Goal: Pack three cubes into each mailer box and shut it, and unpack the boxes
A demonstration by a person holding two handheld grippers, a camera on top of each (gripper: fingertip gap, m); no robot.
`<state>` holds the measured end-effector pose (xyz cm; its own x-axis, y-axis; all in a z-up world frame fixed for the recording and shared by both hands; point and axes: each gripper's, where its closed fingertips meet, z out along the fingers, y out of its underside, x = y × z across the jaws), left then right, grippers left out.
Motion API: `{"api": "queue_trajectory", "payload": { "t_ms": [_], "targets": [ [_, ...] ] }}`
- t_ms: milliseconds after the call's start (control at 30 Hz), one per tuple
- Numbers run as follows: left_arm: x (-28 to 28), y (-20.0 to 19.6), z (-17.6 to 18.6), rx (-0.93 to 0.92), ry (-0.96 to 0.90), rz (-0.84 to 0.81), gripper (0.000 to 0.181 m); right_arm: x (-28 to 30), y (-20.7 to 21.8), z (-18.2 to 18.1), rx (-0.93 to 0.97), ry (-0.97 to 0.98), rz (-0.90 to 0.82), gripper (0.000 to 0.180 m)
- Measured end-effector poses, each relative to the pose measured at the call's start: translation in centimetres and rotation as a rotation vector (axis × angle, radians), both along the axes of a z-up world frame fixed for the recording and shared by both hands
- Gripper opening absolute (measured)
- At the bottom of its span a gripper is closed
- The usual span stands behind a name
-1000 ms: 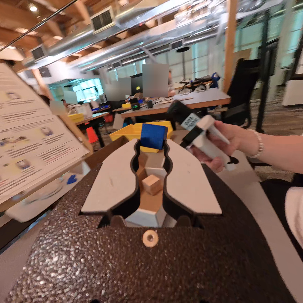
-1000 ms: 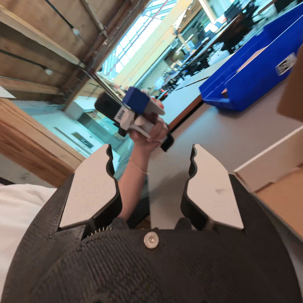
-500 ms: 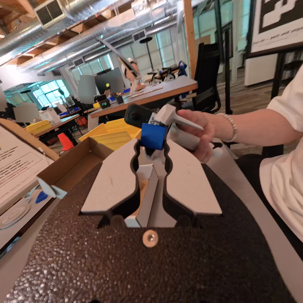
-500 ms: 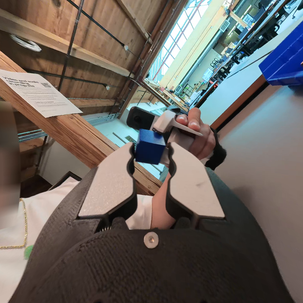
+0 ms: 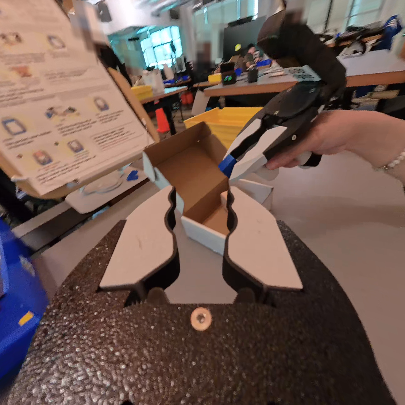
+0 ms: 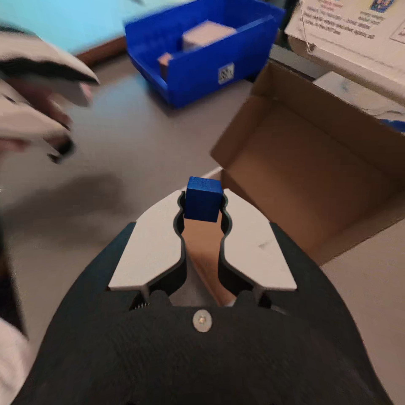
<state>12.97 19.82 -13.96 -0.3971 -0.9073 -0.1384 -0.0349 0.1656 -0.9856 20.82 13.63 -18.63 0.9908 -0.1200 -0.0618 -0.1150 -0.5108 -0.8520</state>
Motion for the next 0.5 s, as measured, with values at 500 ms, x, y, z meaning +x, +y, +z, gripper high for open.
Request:
{"api": "queue_trajectory", "payload": {
  "t_ms": [500],
  "targets": [
    [-0.2,2.9,-2.2,0.000,0.122,0.090,0.040,2.4,1.7,-10.7,-0.588,-0.297,0.141,0.030]
  ]
}}
